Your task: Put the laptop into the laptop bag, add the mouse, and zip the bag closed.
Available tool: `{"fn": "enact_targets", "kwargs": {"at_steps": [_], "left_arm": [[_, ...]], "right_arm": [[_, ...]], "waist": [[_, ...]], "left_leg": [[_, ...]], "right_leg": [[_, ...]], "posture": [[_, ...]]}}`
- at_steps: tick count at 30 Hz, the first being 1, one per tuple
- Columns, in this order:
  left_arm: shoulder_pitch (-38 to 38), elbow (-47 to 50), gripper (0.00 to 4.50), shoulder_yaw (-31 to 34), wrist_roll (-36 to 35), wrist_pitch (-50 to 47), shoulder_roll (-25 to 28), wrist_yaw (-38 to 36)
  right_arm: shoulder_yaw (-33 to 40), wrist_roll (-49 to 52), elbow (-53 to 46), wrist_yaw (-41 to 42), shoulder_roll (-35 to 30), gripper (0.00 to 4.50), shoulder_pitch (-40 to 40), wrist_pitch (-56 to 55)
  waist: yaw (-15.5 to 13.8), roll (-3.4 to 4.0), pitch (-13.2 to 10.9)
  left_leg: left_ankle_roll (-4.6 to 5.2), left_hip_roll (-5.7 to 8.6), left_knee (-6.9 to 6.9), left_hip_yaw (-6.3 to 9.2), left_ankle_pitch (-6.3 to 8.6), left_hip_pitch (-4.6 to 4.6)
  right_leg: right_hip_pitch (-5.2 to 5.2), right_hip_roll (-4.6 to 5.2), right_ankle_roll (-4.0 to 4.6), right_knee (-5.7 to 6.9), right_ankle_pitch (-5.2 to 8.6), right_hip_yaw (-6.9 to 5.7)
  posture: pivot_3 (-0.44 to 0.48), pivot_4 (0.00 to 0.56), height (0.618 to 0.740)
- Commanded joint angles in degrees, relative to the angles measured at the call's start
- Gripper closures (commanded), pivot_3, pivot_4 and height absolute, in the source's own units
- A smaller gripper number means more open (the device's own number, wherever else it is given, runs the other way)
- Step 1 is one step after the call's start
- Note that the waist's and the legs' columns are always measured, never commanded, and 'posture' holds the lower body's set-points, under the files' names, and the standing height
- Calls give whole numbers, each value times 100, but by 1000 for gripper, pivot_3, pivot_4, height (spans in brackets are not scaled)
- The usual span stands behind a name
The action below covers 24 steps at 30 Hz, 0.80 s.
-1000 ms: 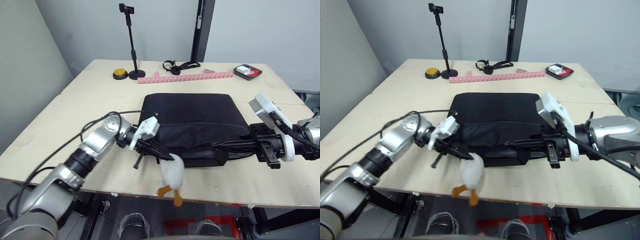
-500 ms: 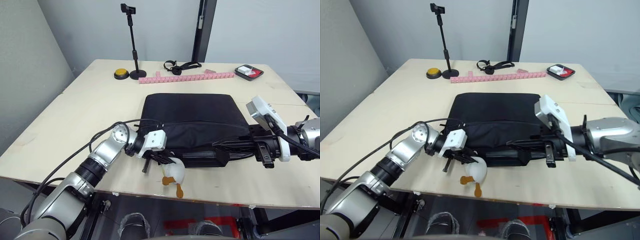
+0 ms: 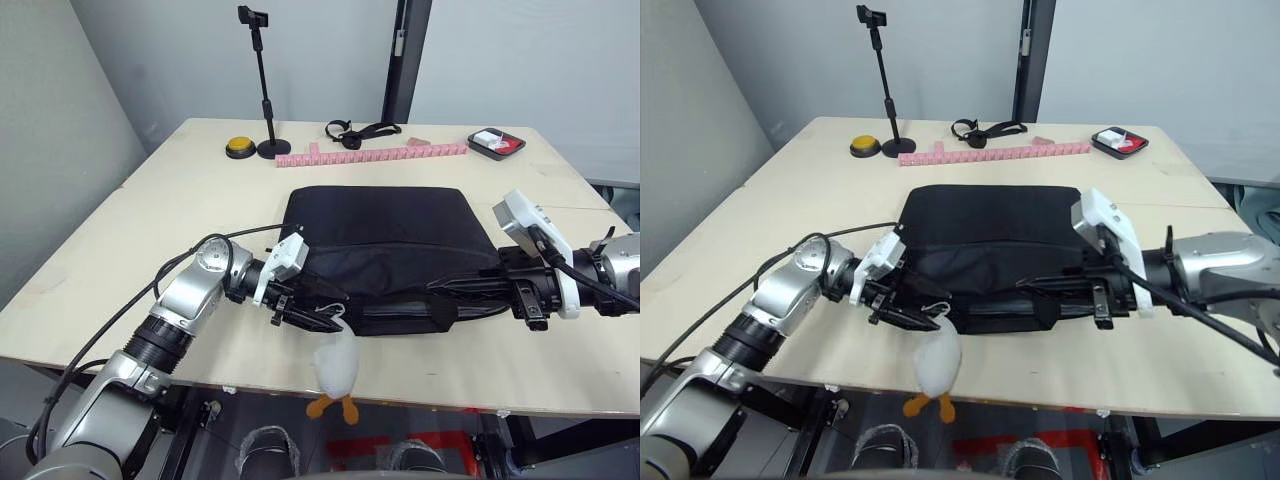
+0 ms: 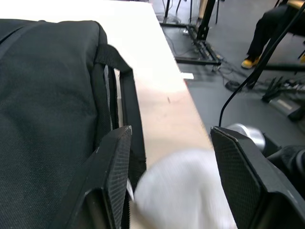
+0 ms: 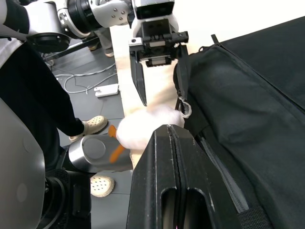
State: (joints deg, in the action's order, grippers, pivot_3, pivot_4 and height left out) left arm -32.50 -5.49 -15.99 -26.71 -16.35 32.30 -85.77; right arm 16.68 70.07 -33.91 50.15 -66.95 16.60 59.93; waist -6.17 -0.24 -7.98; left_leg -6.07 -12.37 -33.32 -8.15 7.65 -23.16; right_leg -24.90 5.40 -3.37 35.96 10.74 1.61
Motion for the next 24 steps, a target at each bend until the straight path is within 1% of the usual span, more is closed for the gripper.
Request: {"fn": "enact_targets", "kwargs": {"at_steps": [1, 4, 7, 10, 13, 16, 18, 20, 22, 24], "left_arm": [[-88, 246, 1760, 439, -357, -92, 117, -180], [-133, 331, 1760, 707, -540, -89, 331, -414], [-28, 427, 1760, 729, -451, 130, 715, -642], [123, 613, 1760, 625, -579, 282, 1221, -673], [267, 864, 1760, 643, -794, 235, 1542, -673], [400, 1047, 1760, 690, -800, 335, 1662, -673], [455, 1076, 1760, 700, -753, 421, 1675, -673], [498, 1051, 1760, 711, -680, 482, 1636, -673], [617, 1044, 1760, 624, -454, 737, 1551, -653], [687, 1045, 1760, 535, -298, 918, 1489, -649]], "right_arm": [[-59, -364, 143, 94, 36, 4500, 129, -271], [-444, -782, 500, -104, 262, 4500, 430, -368], [-870, -1222, 783, -19, 497, 4500, 681, -512], [-1551, -1987, 1146, 11, 797, 4500, 981, -787], [-2340, -2979, 1932, -265, 1374, 4500, 1566, -1054], [-2802, -3625, 2793, -312, 1954, 4500, 2123, -1231], [-2963, -3871, 3120, -178, 2168, 4500, 2310, -1305], [-3144, -4022, 3320, 80, 2274, 4500, 2390, -1310], [-3470, -4169, 3436, 399, 2262, 4500, 2404, -1199], [-3682, -4384, 3557, 529, 2265, 4500, 2452, -1087]], "waist": [[4, 0, 0], [52, 0, 0], [70, 0, 0], [84, 1, -1], [99, 3, -2], [95, 5, -3], [64, 4, -3], [41, 5, -3], [64, 4, -3], [73, 4, -3]], "left_leg": [[0, 0, 0, 0, 0, 0], [0, -1, 0, -1, 0, 1], [-1, -2, 3, -2, 0, 2], [-2, -2, 10, -3, 0, 0], [-3, -3, 12, -5, 0, -6], [-5, -2, 9, -7, -1, -10], [-6, -2, 8, -6, -1, -10], [-6, -2, 10, -4, 0, -13], [-6, -2, 13, -5, 0, -12], [-6, -3, 14, -4, 0, -11]], "right_leg": [[0, 0, 0, 0, 0, 0], [0, -2, 0, 0, 0, 1], [-1, -2, 0, 2, 0, 1], [-8, -3, -1, -1, 1, 1], [-16, -5, -1, -1, 1, 0], [-25, -4, 0, 9, 0, 2], [-25, -4, 0, 11, 0, 1], [-23, -4, 2, 7, 1, -3], [-22, -5, 3, 2, 1, -2], [-20, -5, 3, 3, 1, -4]], "posture": [[0, 150, 739], [0, 150, 739], [0, 150, 739], [0, 150, 739], [0, 150, 739], [0, 150, 739], [0, 150, 739], [0, 150, 739], [0, 150, 739], [0, 150, 739]]}}
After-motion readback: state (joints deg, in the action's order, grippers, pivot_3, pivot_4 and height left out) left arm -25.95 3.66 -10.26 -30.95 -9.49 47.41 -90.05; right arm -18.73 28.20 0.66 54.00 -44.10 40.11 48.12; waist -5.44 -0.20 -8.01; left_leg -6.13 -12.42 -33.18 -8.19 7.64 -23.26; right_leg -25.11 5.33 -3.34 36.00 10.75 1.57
